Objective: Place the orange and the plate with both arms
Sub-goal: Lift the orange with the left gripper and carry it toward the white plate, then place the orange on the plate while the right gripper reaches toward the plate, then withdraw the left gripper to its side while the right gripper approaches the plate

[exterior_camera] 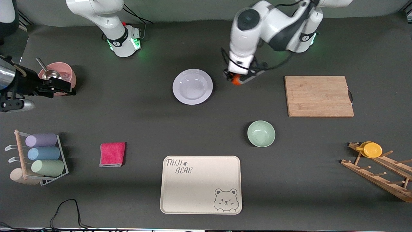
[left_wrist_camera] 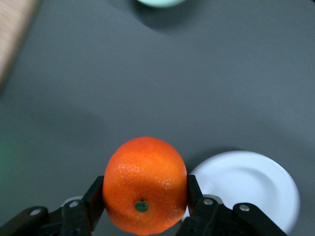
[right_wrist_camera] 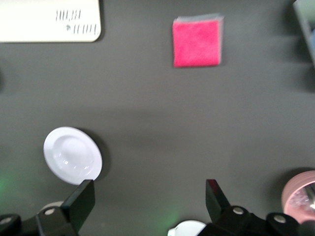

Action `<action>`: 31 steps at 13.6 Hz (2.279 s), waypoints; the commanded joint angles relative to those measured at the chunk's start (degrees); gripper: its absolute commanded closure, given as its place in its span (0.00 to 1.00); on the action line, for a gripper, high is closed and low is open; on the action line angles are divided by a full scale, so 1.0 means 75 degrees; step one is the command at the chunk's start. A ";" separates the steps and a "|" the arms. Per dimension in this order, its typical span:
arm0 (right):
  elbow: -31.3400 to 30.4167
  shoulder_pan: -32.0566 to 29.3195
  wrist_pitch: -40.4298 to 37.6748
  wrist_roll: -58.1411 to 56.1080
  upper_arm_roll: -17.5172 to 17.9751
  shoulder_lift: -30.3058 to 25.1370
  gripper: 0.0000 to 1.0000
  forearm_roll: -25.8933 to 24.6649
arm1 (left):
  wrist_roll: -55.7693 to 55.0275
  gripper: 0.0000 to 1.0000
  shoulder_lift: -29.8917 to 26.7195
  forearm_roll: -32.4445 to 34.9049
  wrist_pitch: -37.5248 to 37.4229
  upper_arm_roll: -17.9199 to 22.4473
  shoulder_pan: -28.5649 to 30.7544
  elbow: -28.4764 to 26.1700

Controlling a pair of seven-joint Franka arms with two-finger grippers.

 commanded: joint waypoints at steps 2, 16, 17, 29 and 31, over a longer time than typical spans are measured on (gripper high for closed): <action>0.0258 -0.0051 -0.0722 0.0053 0.0022 0.0734 0.00 0.0678 | -0.1526 1.00 0.3069 0.1666 0.0079 0.0104 -0.1131 0.2776; -0.1859 -0.0391 0.0761 -0.2182 -0.0084 0.1885 0.00 0.3806 | -0.2477 0.00 0.4729 0.3170 0.0196 0.0257 -0.2551 0.3509; -0.2327 -0.0356 0.1135 -0.2428 -0.0084 0.1814 0.00 0.4029 | -0.2465 0.00 0.4717 0.3170 0.0161 0.0257 -0.2504 0.3509; -0.5319 0.0742 0.3715 -0.3392 -0.0060 0.1145 0.00 0.6861 | 0.1666 0.00 0.2280 0.2022 -0.2263 -0.0071 0.1909 0.3532; -0.5728 0.0933 0.3857 -0.3427 -0.0060 0.1146 0.00 0.7427 | 0.3000 0.00 0.2000 0.1999 -0.2731 -0.0083 0.2870 0.3521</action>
